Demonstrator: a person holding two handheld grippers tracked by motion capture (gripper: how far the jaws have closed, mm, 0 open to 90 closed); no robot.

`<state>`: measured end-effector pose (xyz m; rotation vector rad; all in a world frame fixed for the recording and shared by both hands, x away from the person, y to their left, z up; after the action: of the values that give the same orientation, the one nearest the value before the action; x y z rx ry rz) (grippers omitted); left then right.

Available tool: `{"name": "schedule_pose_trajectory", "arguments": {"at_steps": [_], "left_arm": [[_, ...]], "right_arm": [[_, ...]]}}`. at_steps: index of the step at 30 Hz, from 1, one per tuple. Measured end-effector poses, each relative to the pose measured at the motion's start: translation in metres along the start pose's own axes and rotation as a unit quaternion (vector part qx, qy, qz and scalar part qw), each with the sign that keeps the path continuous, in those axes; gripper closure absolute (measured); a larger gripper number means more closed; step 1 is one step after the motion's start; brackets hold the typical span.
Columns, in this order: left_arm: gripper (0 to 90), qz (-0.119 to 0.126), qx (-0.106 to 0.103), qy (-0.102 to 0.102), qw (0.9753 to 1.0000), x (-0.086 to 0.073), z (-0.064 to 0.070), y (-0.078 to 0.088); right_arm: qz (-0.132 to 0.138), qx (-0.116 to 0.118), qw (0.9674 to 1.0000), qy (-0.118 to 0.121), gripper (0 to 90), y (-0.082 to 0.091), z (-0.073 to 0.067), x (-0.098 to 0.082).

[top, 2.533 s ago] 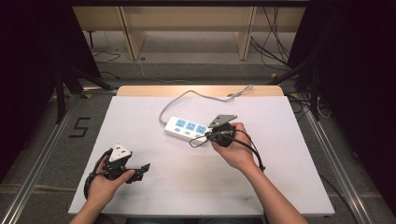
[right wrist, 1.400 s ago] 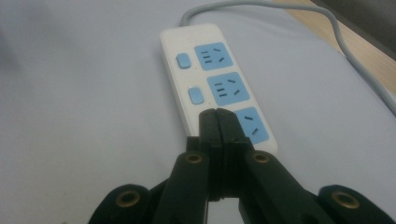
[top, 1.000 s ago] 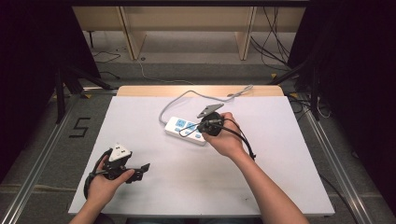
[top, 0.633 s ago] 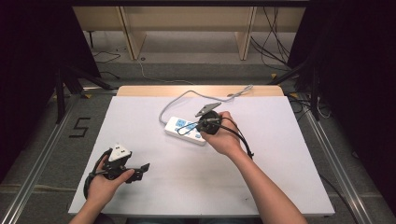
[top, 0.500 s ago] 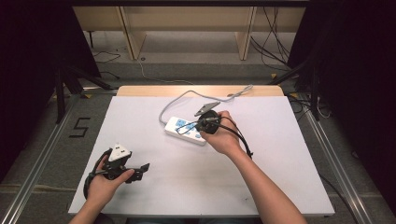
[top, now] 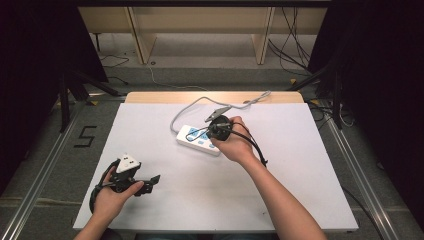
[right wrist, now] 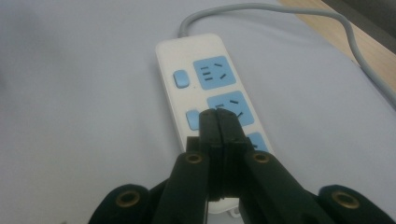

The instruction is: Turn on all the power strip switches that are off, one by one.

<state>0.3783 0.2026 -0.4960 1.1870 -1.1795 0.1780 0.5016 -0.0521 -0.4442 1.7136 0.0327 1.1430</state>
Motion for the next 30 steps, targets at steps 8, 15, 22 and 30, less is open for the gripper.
{"name": "schedule_pose_trajectory", "arguments": {"at_steps": [8,15,22,30], "left_arm": [[15.4,0.000,-0.001,0.000,1.0000,0.000,0.000,0.000],[15.4,-0.002,-0.001,-0.002,1.0000,0.000,0.000,0.000],[15.4,-0.001,-0.001,-0.002,1.0000,0.000,0.000,0.000],[15.4,-0.001,-0.001,-0.002,1.0000,0.000,0.000,0.000]], "right_arm": [[-0.002,0.000,1.0000,0.002,90.0,-0.005,-0.002,0.005],[-0.006,0.005,1.0000,0.004,90.0,-0.009,-0.003,0.008],[-0.009,0.005,0.9999,0.004,90.0,-0.014,-0.003,0.010],[-0.014,0.006,0.9999,0.003,90.0,-0.021,-0.004,0.012]]}}
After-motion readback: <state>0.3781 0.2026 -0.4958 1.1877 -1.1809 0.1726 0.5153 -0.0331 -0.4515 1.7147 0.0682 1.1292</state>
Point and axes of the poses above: each handheld gripper's, and its own axes: y roughly backward along the jaws, x roughly out of its top, z roughly to its right, the point moved 5 cm from there along -y, roughly forward along the jaws, and after that the axes turned 10 degrees about -y, right-handed, at the moved point
